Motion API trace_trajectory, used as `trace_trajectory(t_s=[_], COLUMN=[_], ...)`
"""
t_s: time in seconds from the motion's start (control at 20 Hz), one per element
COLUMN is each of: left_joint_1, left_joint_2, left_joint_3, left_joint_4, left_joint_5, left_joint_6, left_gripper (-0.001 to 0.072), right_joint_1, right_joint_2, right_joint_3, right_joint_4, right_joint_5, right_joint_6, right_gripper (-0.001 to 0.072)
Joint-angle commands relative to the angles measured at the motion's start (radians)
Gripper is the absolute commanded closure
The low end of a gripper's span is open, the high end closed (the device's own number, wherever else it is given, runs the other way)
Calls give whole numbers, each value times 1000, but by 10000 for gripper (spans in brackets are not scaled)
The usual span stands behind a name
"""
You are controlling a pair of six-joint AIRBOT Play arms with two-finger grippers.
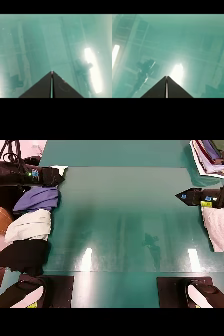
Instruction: Fold the shirts.
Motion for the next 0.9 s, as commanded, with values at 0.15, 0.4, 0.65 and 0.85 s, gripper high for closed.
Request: trace_trajectory(t_s=[0.15,0.4,0.65,0.85], left_joint_1=[-1,-1,-1,0], left_joint_2=[1,1,0,-25], left_joint_3=[0,0,0,0], left_joint_4=[0,0,5,219], left_joint_5=[0,0,55,199], left_joint_6=[0,0,2,57], left_gripper=[682,682,681,72], right_joint_1=[2,2,2,2], right_joint_2=[1,1,1,1], right_joint_3=[0,0,0,0], right_joint_4=[0,0,0,7], right_joint_5=[1,1,1,1], right_joint_6=[1,1,1,2], right_gripper=[696,696,696,696])
